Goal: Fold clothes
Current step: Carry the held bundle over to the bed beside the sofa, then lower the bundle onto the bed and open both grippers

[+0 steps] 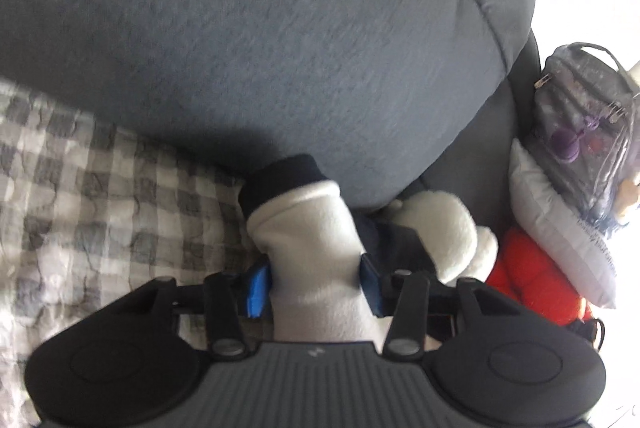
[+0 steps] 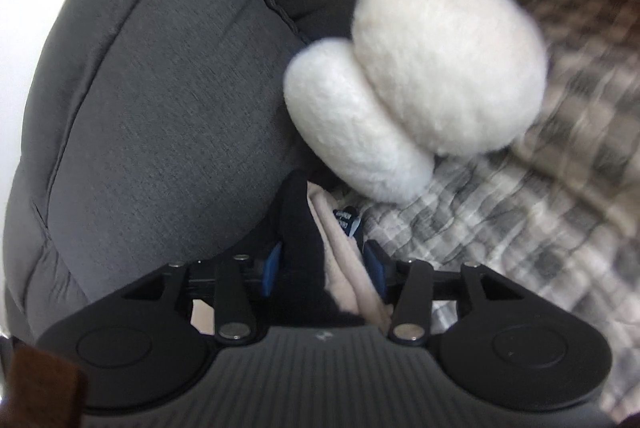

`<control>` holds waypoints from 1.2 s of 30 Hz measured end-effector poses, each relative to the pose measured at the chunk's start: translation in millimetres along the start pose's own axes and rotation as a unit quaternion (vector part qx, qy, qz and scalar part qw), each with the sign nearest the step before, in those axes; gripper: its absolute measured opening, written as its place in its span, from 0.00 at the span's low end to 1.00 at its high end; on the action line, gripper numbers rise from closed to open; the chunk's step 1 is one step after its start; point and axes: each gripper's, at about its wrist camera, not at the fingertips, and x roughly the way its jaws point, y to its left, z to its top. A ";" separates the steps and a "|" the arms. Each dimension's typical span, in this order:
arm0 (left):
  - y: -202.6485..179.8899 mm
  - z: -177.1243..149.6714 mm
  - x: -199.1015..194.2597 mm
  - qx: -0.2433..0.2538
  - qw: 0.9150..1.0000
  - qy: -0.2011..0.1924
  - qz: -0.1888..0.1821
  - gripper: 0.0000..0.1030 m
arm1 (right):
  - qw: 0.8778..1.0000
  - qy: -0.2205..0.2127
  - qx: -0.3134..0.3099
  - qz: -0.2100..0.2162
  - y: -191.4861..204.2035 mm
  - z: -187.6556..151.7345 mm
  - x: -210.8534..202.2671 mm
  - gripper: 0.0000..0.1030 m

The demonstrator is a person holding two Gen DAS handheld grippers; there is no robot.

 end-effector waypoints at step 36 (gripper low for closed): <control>-52.8 -43.7 5.4 0.288 0.956 0.004 -0.061 0.45 | 0.975 -0.098 -0.175 -0.094 20.8 -46.4 -35.7 0.29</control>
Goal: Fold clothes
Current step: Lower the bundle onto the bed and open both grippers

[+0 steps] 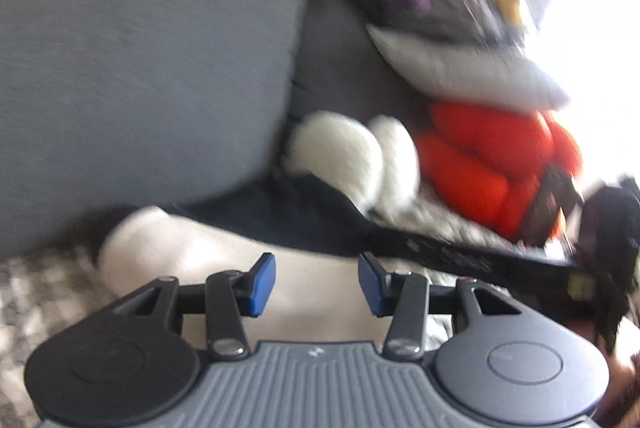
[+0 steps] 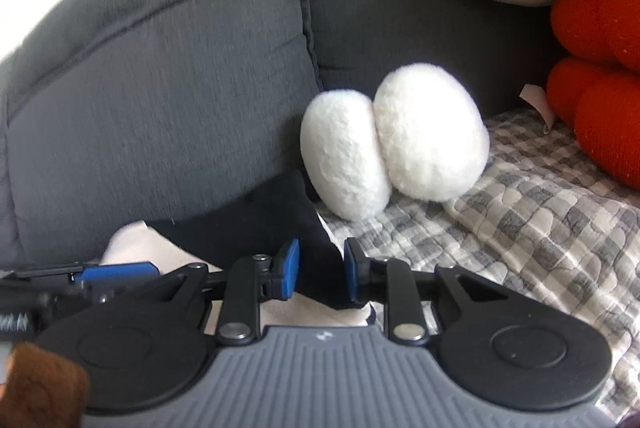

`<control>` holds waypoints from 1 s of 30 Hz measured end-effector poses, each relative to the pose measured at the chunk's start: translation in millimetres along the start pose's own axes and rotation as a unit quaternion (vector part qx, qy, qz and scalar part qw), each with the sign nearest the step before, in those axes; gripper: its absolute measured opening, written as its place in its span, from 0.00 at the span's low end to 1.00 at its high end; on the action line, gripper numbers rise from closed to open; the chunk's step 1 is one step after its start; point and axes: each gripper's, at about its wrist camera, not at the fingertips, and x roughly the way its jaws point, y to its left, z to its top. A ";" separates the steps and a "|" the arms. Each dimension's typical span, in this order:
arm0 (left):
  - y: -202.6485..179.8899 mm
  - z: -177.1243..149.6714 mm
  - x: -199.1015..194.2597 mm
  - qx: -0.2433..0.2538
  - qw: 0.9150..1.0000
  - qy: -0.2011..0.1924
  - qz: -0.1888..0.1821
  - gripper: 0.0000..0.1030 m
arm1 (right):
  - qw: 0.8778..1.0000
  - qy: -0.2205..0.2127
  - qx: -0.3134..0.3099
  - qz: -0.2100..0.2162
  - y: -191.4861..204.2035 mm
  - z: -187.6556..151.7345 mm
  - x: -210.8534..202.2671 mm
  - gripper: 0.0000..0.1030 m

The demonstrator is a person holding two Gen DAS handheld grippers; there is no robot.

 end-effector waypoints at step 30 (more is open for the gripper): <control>-16.1 -13.7 4.8 0.012 0.995 -0.009 0.095 0.60 | 0.999 0.013 -0.033 -0.005 10.7 7.5 0.4 0.31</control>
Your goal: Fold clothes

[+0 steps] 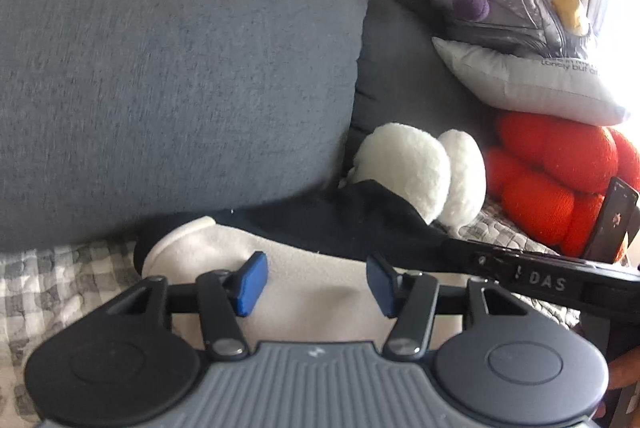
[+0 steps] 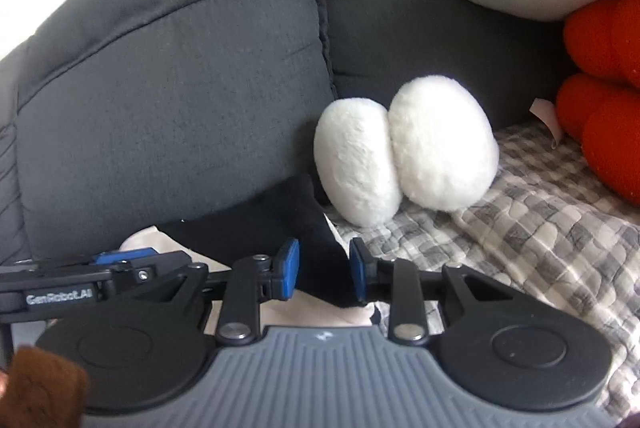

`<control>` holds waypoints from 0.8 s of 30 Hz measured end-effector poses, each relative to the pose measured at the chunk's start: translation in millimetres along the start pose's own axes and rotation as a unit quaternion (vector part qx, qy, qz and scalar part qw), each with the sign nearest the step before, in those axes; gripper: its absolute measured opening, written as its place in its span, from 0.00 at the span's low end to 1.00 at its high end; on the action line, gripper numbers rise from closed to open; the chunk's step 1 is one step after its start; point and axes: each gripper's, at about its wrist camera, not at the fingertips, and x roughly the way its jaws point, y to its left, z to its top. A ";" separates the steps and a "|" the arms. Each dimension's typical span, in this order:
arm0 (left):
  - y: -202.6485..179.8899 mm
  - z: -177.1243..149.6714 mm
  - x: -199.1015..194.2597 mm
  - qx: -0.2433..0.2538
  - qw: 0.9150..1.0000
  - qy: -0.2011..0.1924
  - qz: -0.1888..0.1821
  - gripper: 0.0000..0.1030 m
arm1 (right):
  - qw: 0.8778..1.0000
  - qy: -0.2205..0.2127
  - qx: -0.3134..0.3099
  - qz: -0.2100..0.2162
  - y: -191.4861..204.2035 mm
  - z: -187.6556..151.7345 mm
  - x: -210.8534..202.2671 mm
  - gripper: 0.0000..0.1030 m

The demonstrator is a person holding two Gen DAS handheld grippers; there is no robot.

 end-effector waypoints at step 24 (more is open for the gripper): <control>-96.2 -8.2 -41.7 -0.031 0.994 0.041 0.093 0.98 | 0.997 0.065 0.028 -0.009 -18.2 -8.8 -131.9 0.60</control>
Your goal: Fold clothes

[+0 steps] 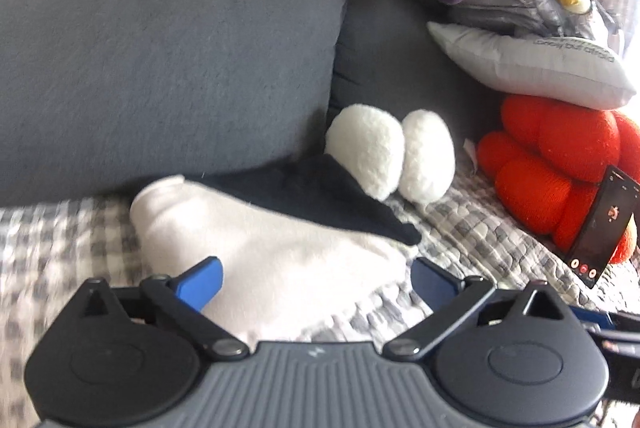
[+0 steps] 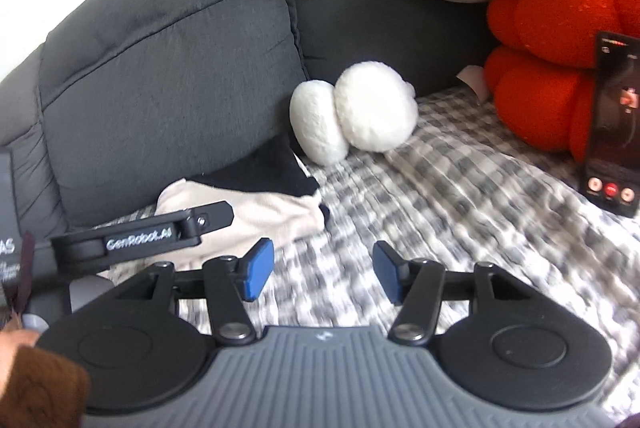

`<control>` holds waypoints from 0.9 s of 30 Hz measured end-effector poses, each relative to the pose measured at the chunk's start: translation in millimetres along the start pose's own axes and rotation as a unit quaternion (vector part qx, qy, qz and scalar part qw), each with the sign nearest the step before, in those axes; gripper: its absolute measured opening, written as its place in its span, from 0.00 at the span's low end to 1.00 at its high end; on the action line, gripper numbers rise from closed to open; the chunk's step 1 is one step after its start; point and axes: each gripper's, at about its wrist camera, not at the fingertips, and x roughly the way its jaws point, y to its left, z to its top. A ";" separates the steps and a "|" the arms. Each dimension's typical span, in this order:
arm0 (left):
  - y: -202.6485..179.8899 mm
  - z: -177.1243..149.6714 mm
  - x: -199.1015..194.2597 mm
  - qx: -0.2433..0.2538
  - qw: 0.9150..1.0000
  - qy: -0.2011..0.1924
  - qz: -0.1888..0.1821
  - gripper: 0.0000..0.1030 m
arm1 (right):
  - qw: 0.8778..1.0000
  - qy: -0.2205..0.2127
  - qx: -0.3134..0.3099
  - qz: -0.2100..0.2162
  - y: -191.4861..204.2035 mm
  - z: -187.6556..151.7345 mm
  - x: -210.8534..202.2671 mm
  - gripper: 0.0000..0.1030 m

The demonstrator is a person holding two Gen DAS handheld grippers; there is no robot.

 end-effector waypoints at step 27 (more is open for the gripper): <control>-33.0 -24.1 -62.0 -0.010 0.990 0.048 0.134 0.99 | 0.996 0.019 -0.088 0.013 32.0 -47.2 -98.0 1.00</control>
